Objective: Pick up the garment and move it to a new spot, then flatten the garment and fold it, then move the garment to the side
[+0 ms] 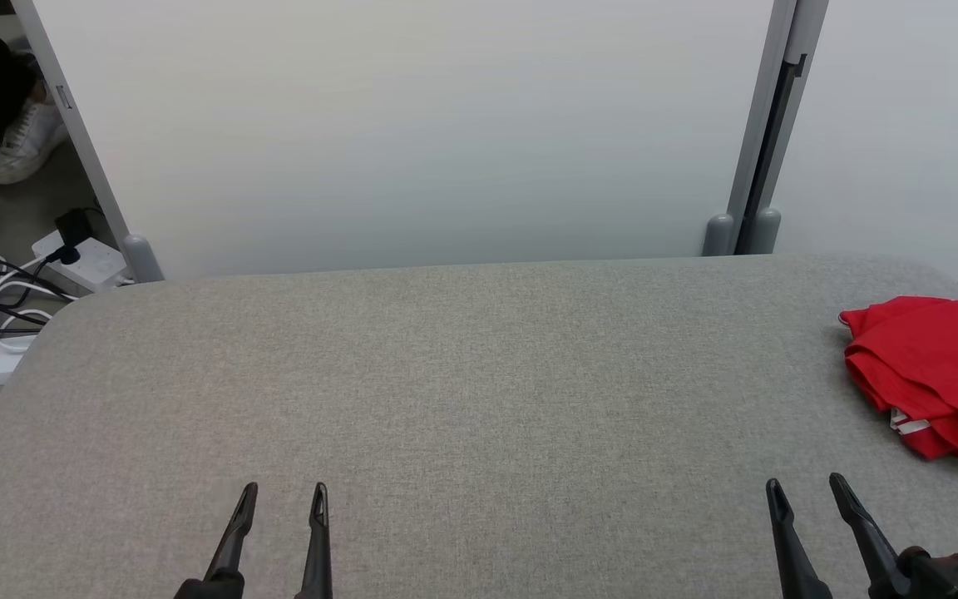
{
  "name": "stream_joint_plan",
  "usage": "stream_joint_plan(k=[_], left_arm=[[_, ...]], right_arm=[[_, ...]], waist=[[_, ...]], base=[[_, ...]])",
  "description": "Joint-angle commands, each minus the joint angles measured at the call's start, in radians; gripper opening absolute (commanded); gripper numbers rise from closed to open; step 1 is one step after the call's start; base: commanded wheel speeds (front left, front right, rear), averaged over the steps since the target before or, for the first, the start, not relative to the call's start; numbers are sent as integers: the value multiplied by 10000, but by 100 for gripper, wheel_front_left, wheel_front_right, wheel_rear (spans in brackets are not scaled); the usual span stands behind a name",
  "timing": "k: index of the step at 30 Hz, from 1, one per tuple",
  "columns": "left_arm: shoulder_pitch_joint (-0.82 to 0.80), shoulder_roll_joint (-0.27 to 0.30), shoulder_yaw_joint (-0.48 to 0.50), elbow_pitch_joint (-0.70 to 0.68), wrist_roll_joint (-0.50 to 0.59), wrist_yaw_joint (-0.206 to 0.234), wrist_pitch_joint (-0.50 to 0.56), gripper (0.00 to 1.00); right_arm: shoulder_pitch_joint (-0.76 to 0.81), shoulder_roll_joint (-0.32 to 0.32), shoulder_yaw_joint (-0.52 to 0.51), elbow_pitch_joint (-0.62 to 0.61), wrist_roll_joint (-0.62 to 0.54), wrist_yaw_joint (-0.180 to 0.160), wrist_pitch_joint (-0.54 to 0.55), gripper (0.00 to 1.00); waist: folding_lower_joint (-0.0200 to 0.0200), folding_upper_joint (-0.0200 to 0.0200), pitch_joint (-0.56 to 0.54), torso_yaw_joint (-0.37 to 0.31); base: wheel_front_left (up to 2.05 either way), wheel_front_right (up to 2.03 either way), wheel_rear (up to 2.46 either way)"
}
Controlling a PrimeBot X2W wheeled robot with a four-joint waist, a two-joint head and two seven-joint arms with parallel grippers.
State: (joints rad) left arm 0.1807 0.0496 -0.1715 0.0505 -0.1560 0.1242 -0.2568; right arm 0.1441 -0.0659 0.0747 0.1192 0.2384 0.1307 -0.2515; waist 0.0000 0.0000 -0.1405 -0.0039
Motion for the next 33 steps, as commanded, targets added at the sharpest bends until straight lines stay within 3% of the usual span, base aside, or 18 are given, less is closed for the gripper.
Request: stream_joint_plan(k=[1, 31, 32, 33], left_arm=[[-314, 7, 355, -137, 11, 3, -49, 100], [-513, 7, 370, 543, -150, 69, -49, 100], [-14, 2, 26, 803, -128, 5, 10, 0], [0, -10, 9, 907, -135, -3, 13, 0]], right_arm=[[-201, -139, 175, -331, -64, 0, -103, 100], [-217, -26, -13, -483, -217, 0, -103, 100], [92, 56, -257, -151, -100, 0, 0, 0], [100, 62, -253, -42, -82, 2, 6, 0]], waist=[[0, 0, -6, 10], [0, 0, 28, 124], [0, 0, 29, 124], [0, 0, 30, 124]], base=[[0, 0, 0], [0, 0, 0], [0, 0, 0], [0, 0, 0]])
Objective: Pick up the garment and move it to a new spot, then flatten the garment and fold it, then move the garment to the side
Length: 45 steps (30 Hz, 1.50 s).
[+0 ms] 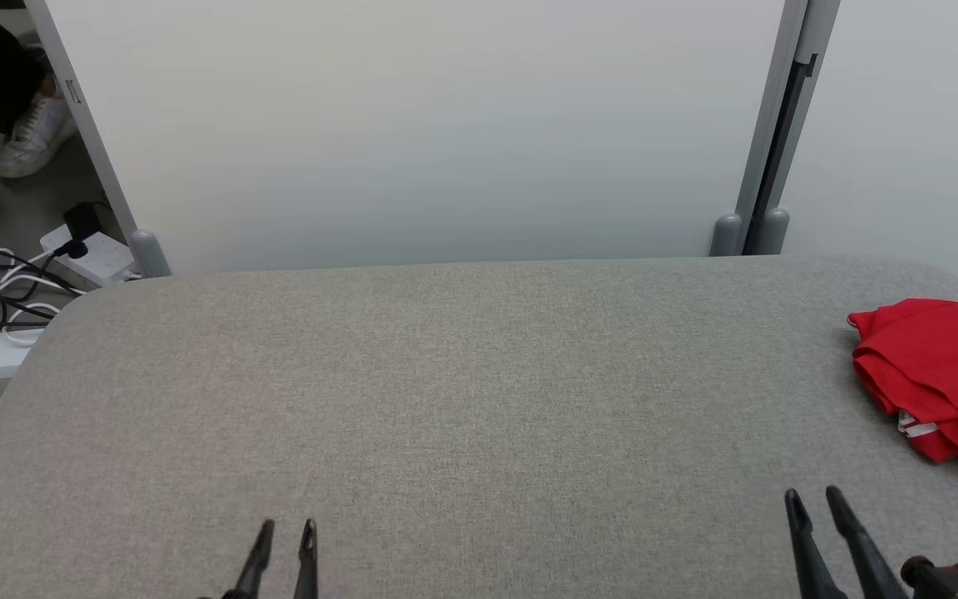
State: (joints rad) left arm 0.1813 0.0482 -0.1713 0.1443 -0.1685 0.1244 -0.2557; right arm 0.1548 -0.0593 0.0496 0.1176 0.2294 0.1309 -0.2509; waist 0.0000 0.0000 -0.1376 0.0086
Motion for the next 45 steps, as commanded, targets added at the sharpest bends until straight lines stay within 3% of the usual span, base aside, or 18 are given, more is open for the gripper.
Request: stream_joint_plan(k=[1, 11, 16, 45], left_arm=[[36, -10, -18, 115, -17, -5, 2, 0], [166, -5, 56, 581, -830, -137, 178, 0], [35, 13, 152, 606, -1425, -239, 309, 0], [-694, 86, 722, 718, -4717, -814, 1067, 0]], right_arm=[[36, 14, 0, 100, 18, 0, 15, 0], [123, 61, -73, 588, 787, 0, 233, 0], [6, 55, -129, 622, 1345, 0, 370, 0], [-648, 38, -467, 784, 4453, -1, 1152, 0]], waist=[[0, 0, 2, 1], [23, 0, 58, -4], [2, 0, 134, -7], [1, 0, 451, -27]], base=[[0, 0, 0], [0, 0, 0], [0, 0, 0], [0, 0, 0]])
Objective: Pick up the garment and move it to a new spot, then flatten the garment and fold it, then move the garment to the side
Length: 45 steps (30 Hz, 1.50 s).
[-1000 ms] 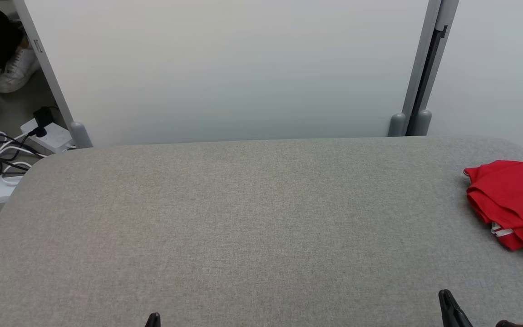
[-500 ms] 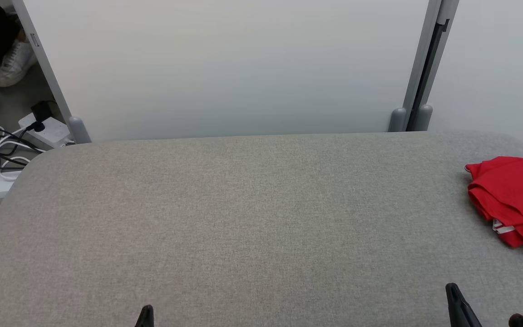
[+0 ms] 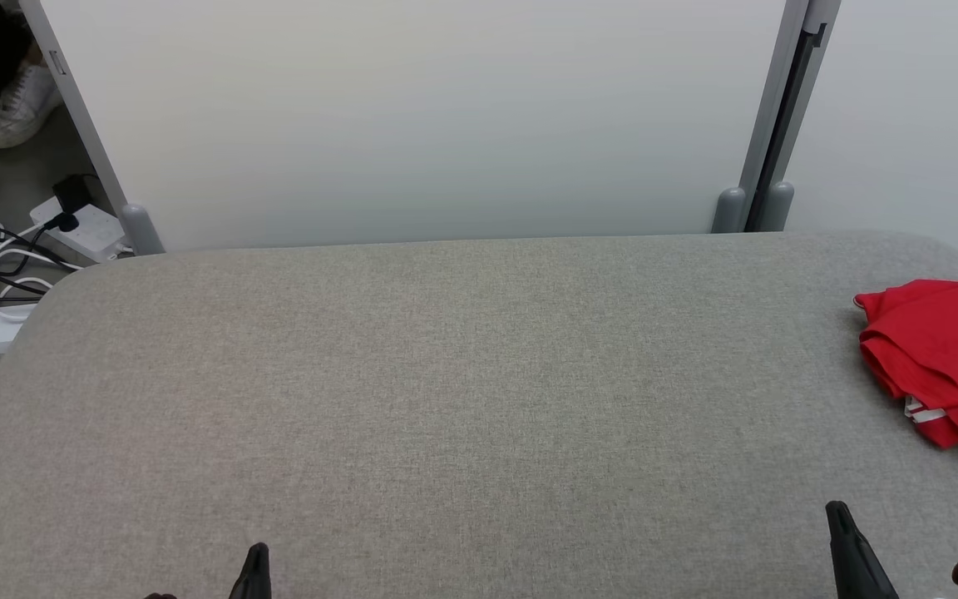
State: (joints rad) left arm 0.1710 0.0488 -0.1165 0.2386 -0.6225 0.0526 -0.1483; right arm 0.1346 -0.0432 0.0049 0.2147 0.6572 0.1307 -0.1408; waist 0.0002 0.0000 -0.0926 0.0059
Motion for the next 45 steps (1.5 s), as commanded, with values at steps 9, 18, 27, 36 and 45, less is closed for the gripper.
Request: stream_joint_plan(k=[9, 18, 27, 36, 45], left_arm=[[-819, 95, 369, -199, -1226, -281, 247, 0], [-1048, 106, 569, -170, -2268, -464, 504, 0], [-1305, 115, 797, -136, -3425, -668, 794, 0], [-1511, 120, 982, -109, -4348, -831, 1028, 0], [-1742, 123, 1193, -78, -5385, -1015, 1294, 0]], right_arm=[[-654, -125, -135, -135, 1171, 1, 307, 0], [-862, -125, -250, -84, 2162, 1, 563, 0], [-1094, -124, -381, -27, 3265, 1, 851, 0], [-1280, -123, -486, 18, 4147, 1, 1082, 0], [-1489, -120, -606, 70, 5138, 1, 1342, 0]], waist=[[-1, 0, 103, -6], [-2, 0, 203, -13], [-2, 0, 316, -20], [-2, 0, 405, -25], [-2, 0, 506, -31]], base=[[0, 0, 0], [0, 0, 0], [0, 0, 0], [0, 0, 0], [0, 0, 0]])
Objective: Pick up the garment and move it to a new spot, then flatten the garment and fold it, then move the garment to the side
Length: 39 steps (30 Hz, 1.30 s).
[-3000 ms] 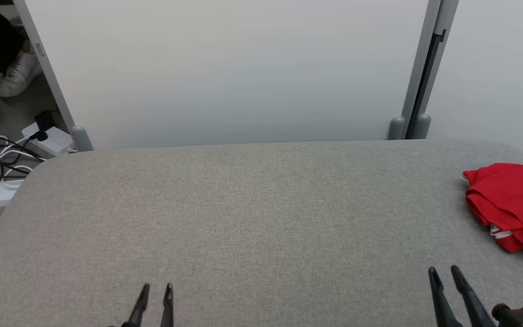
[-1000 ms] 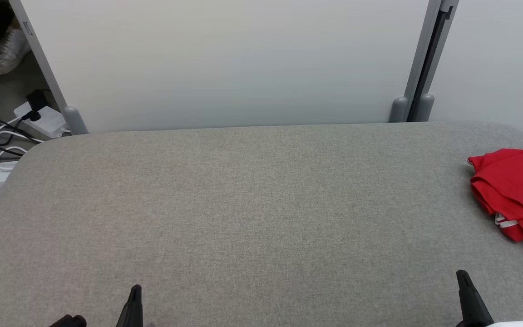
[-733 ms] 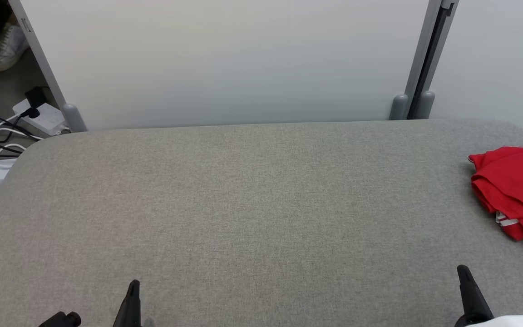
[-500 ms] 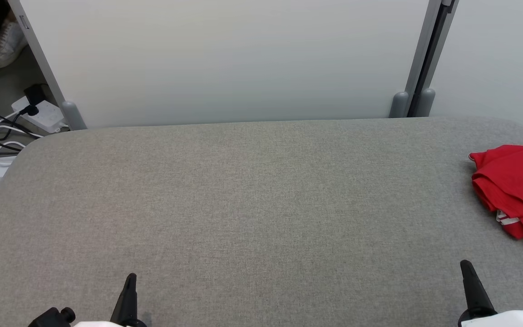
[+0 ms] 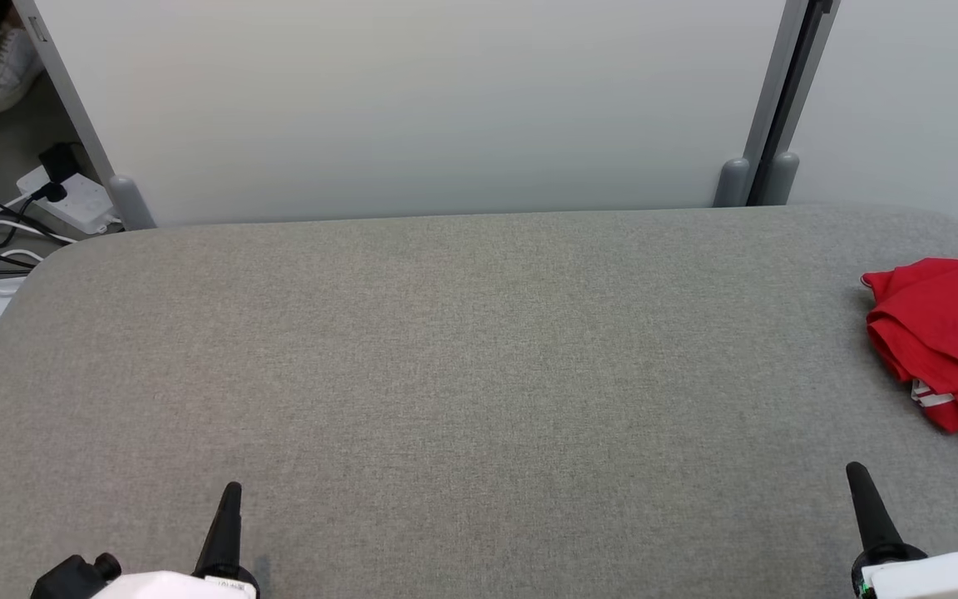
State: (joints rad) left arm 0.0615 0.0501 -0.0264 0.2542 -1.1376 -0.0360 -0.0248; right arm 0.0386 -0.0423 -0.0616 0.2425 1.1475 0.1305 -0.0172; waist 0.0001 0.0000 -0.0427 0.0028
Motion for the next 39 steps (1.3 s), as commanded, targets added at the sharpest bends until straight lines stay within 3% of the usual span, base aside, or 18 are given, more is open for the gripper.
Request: stream_joint_plan(k=[1, 39], left_arm=[[-673, 110, 315, -230, -349, -149, 89, 0], [-1628, 111, 1203, -100, -4589, -904, 1198, 0]], right_arm=[[-552, -130, 46, -203, 345, 3, 134, 0], [-1412, -115, -453, 8, 4409, 2, 1210, 0]], waist=[[0, 0, 18, -1], [0, 0, 433, -27]], base=[[0, 0, 0], [0, 0, 0]])
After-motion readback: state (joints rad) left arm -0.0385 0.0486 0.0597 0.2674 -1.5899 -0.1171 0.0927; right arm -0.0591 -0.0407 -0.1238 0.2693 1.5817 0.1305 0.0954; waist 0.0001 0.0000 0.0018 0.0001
